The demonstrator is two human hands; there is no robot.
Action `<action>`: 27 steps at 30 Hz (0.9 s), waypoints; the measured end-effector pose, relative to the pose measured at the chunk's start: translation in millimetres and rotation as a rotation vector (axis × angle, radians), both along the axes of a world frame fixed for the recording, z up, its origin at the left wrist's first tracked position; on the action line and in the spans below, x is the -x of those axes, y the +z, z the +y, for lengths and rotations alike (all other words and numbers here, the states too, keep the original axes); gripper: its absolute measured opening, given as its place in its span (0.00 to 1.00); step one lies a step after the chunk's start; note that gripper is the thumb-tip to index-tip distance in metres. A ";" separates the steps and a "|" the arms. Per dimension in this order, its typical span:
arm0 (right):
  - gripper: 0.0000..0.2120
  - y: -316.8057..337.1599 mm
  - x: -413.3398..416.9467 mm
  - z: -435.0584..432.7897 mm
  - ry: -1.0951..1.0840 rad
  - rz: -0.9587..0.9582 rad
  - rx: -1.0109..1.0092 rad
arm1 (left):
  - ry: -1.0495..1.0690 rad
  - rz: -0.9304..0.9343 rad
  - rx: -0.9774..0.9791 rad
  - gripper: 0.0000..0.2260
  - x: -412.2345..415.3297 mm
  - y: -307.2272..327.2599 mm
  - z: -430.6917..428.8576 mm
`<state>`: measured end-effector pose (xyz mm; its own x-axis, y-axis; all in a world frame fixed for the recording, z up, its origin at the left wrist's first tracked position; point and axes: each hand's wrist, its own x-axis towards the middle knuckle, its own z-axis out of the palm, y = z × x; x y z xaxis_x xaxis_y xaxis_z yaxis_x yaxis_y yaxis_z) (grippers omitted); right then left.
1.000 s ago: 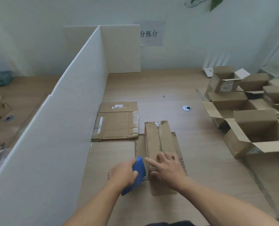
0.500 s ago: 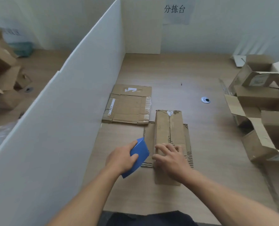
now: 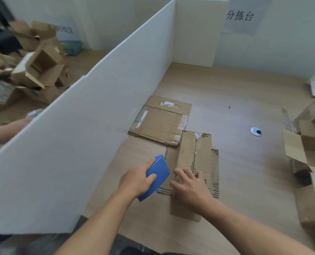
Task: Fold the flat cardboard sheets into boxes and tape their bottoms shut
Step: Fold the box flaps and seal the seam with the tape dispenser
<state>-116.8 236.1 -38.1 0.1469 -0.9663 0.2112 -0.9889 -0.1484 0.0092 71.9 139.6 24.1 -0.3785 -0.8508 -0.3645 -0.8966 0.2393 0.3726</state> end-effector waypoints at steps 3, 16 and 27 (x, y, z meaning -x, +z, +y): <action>0.12 1.6 6.3 -4.0 0.037 0.014 -0.010 | 0.051 0.037 0.004 0.26 5.4 4.2 3.9; 0.28 -6.5 13.3 -0.8 -0.119 -0.080 -0.178 | 0.173 0.107 0.038 0.26 -5.6 4.3 9.6; 0.11 -7.0 20.0 3.5 -0.099 -0.213 -0.257 | 0.197 0.226 0.012 0.26 -0.1 -1.4 4.9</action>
<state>-136.7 239.7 -45.1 0.0286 -0.9993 -0.0250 -0.9744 -0.0222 -0.2238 72.1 144.5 22.7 -0.2760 -0.9197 -0.2793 -0.8208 0.0743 0.5664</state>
